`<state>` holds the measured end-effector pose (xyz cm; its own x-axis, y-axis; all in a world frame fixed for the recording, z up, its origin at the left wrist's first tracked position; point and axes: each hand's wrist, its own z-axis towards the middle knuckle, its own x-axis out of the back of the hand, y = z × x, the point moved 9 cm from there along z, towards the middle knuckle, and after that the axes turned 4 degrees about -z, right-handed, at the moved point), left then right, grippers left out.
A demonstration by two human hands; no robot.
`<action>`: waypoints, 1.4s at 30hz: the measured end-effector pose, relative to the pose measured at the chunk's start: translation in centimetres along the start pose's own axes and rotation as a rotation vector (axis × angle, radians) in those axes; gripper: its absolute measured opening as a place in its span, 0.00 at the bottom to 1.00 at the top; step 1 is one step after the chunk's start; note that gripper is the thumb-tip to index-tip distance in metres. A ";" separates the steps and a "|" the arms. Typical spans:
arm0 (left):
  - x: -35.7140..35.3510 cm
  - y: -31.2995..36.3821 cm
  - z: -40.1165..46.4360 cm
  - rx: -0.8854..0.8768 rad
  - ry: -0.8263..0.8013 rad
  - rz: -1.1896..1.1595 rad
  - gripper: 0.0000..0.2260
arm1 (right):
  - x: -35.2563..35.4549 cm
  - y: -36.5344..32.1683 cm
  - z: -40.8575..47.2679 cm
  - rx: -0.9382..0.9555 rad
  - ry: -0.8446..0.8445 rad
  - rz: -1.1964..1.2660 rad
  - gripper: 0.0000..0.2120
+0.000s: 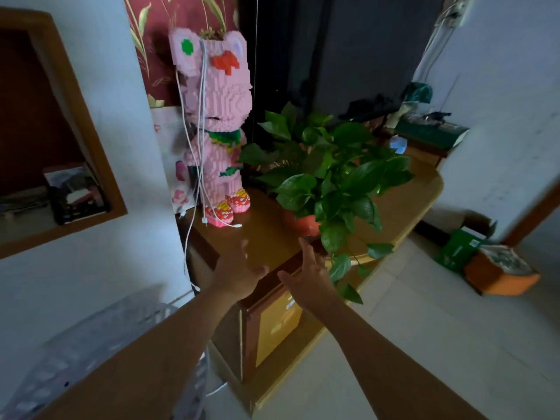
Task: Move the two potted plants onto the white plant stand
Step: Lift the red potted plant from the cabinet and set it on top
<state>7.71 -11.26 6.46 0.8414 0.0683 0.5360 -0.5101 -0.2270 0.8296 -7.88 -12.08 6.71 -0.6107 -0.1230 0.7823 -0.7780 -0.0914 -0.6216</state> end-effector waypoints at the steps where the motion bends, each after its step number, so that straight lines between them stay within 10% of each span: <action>1: 0.3 -0.2 1.0 -0.027 -0.019 0.002 0.35 | -0.5 -0.3 0.4 -0.025 0.018 -0.010 0.39; 16: 0.5 -1.7 10.2 -0.318 -0.377 0.091 0.38 | -5.2 -0.4 4.2 -0.334 0.266 -0.024 0.46; 42: -12.1 -0.4 25.3 -0.579 -0.297 0.089 0.52 | -4.6 9.5 17.0 -0.091 0.672 -0.002 0.63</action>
<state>2.24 -36.53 -4.32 0.7630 -0.2166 0.6090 -0.5235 0.3454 0.7788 -9.94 -29.13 -3.49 -0.5454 0.5205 0.6570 -0.7708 -0.0035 -0.6370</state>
